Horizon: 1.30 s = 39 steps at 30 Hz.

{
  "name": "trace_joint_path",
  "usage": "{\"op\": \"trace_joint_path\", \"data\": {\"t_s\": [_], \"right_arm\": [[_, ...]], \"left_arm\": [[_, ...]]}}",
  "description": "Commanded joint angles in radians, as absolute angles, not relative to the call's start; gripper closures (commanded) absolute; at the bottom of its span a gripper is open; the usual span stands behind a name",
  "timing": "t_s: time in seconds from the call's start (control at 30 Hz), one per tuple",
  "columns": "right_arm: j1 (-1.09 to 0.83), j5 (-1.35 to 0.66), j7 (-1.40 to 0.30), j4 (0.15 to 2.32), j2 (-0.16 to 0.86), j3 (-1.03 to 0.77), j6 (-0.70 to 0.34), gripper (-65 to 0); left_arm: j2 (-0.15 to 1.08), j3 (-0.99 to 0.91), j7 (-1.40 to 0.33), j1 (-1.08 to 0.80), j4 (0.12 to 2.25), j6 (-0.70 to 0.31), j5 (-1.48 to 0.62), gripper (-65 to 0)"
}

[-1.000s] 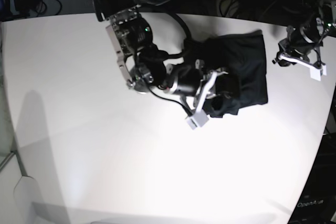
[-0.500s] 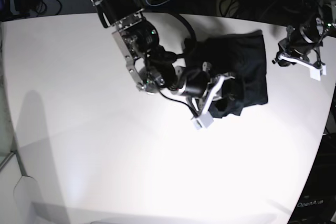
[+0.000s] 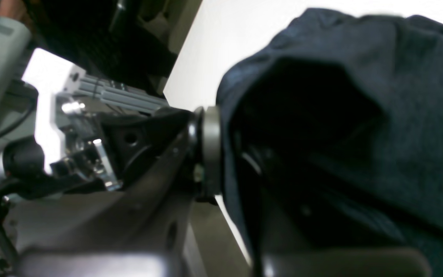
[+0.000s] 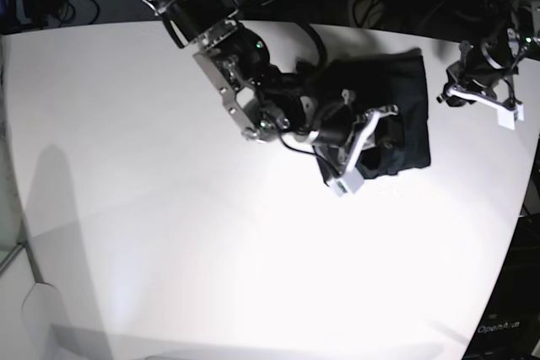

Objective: Fold the T-shirt properly
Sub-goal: 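Press the folded end with the right gripper onto the bundle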

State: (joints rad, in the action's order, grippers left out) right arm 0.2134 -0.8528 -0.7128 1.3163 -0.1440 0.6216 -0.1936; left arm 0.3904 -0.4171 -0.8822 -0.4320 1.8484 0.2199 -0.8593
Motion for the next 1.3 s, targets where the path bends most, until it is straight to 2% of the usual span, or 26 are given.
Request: {"op": "trace_joint_path", "data": {"t_s": [0.0,0.4,0.77,0.87,0.93,1.03,1.1,1.27], "right_arm": [[0.236,-0.889,-0.694,1.336,-0.157,0.628,-0.193,-0.4],[0.291,-0.957,-0.654,1.333,-0.157,0.757,-0.193,-2.1],[0.325,-1.000,-0.621,1.241,-0.157,0.763,-0.193,-3.2],[0.326,-1.018,-0.590,1.236,-0.157,0.765,-0.191,-7.3],[0.325,-1.018,-0.575,1.236,-0.157,0.763,-0.174,-12.6],[0.323,-1.018,-0.573,1.242,-0.157,0.765,-0.048,-19.4],[0.323,-1.018,-0.573,1.244,-0.157,0.771,0.002,-21.7],[0.325,-1.017,-0.539,1.241,-0.157,0.780,0.010,-22.6]], "left_arm": [[0.404,-0.426,-0.869,-0.429,1.863,0.214,-0.865,0.0],[0.404,-0.426,-0.869,-0.426,1.863,0.214,-0.865,0.0],[0.403,-0.426,-0.869,-0.426,1.862,0.214,-0.865,0.0],[0.403,-0.426,-0.869,-0.426,1.859,0.214,-0.865,0.0],[0.403,-0.426,-0.869,-0.426,1.859,0.214,-0.865,0.0],[0.403,-0.426,-0.869,-0.424,1.857,0.214,-0.865,0.0],[0.403,-0.426,-0.869,-0.424,1.856,0.214,-0.865,0.0],[0.403,-0.426,-0.869,-0.424,1.856,0.214,-0.865,0.0]]}}
